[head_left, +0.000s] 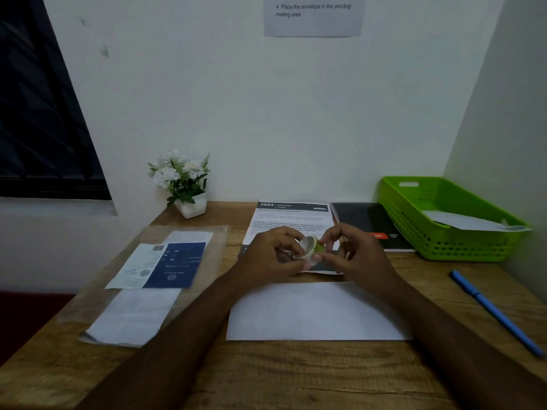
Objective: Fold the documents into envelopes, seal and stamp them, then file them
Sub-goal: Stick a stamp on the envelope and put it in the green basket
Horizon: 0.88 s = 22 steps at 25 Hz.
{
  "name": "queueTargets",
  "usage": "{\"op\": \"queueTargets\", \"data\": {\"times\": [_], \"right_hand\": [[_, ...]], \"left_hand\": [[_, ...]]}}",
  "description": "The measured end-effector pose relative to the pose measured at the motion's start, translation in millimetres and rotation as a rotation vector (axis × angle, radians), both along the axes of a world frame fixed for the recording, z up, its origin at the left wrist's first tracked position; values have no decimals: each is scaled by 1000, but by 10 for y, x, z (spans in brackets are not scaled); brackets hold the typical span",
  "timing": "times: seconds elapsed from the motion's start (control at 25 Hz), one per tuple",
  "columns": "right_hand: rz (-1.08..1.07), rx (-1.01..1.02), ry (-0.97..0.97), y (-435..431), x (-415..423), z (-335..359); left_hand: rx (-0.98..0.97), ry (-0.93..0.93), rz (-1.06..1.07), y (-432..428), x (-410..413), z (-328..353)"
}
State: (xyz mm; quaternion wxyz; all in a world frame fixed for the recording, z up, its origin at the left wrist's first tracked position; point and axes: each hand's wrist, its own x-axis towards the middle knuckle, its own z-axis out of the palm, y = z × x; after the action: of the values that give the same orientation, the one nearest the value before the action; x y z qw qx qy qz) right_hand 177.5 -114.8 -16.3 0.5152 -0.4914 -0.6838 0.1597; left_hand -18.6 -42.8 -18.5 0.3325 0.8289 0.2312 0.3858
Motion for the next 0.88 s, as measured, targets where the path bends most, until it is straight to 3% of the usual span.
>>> {"op": "queueTargets", "data": {"times": [0.32, 0.44, 0.56, 0.76, 0.88], "right_hand": [[-15, 132, -97, -14, -20, 47], [-9, 106, -66, -25, -30, 43], [-8, 47, -29, -38, -38, 36], [17, -10, -108, -60, -62, 62], [43, -77, -45, -48, -42, 78]], "left_hand": [[49, 22, 37, 22, 2, -10], [0, 7, 14, -5, 9, -2], [-194, -38, -49, -72, 18, 34], [-186, -31, 51, -102, 59, 54], [-204, -20, 31, -78, 87, 40]]}}
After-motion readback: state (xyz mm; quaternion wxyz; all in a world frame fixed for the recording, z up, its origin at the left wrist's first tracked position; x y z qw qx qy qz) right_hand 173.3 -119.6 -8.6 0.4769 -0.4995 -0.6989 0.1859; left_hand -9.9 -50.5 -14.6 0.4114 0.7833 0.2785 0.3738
